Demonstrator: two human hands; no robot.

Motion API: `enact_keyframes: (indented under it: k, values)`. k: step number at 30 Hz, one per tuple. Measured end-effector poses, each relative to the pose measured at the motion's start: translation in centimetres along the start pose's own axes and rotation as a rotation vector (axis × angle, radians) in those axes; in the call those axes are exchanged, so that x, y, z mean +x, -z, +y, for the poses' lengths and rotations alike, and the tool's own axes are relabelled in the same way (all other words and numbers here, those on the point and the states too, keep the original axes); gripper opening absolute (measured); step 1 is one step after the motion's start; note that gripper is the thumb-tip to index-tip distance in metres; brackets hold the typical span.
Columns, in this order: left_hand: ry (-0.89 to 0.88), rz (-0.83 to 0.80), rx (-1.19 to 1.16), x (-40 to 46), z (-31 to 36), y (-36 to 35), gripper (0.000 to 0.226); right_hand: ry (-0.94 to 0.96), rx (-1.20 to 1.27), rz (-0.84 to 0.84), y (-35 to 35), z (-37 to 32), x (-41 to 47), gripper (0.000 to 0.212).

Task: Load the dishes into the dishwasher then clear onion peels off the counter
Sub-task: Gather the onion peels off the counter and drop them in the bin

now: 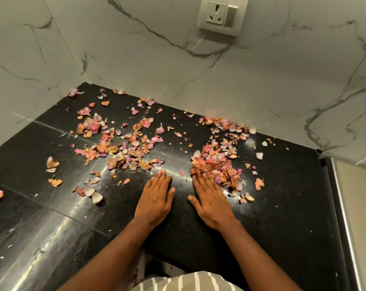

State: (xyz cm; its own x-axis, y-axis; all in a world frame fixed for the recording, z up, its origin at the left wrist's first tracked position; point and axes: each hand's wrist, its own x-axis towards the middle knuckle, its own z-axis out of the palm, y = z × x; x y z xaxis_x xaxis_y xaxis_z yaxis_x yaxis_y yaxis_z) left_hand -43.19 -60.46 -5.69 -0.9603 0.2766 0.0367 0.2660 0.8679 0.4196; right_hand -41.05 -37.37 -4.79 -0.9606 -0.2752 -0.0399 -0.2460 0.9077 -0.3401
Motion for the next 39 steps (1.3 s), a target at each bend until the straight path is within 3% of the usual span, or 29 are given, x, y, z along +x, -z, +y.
enact_keyframes:
  k: [2,6,9,12,14,16,19,21,23,25,27,29,31,33,36,39]
  values:
    - [-0.003,-0.007,-0.072,0.2,1.2,0.2,0.069,-0.026,0.018,0.08,-0.2,0.7,0.1,0.07]
    - [-0.057,-0.11,-0.575,1.5,6.7,0.3,0.051,0.022,0.277,0.307,-0.4,1.3,0.2,0.05]
    - [-0.089,-0.052,-0.715,2.1,10.6,0.3,0.049,0.052,0.403,0.415,-0.1,1.5,0.2,0.041]
    - [-0.102,0.073,-0.593,1.2,10.1,1.0,0.046,0.068,0.383,0.449,-0.1,1.7,-0.1,0.043]
    - [-0.045,0.136,-0.308,0.0,7.6,1.4,0.051,0.047,0.375,0.432,-0.3,1.8,-0.5,0.045]
    - [0.191,0.087,0.023,-1.7,4.4,1.8,0.07,0.029,0.381,0.421,-0.4,1.9,-0.7,0.045]
    - [0.562,-0.074,0.118,-4.6,1.9,2.5,0.096,0.032,0.361,0.375,-0.5,1.7,-0.6,0.043]
    - [0.626,-0.16,0.114,-5.6,2.4,2.0,0.101,0.044,0.345,0.355,-0.6,1.7,-0.5,0.043]
    - [0.556,-0.183,0.125,-5.1,4.0,1.0,0.096,0.043,0.339,0.346,-0.6,1.6,-0.6,0.044]
    - [0.425,-0.191,-0.009,-3.7,6.3,0.4,0.086,0.045,0.339,0.343,-0.5,1.5,-0.7,0.043]
    - [0.248,-0.179,-0.3,-2.3,8.7,0.4,0.074,0.048,0.342,0.352,-0.5,1.5,-0.9,0.041]
    - [0.098,-0.098,-0.607,-1.5,10.7,1.2,0.059,0.053,0.361,0.366,-0.6,1.6,-0.9,0.039]
    - [0.015,0.031,-0.743,-1.4,11.5,2.4,0.046,0.066,0.375,0.367,-0.6,1.8,-0.9,0.037]
    - [0.055,0.152,-0.8,-1.7,10.5,3.7,0.043,0.063,0.369,0.359,-0.9,2.0,-0.9,0.035]
    - [0.275,0.29,-0.84,-2.4,5.6,4.1,0.046,0.049,0.349,0.358,-1.0,1.8,-0.9,0.039]
    - [0.508,0.423,-1.215,-2.4,0.5,3.7,0.051,0.266,0.308,0.332,-0.5,-0.3,-1.1,0.039]
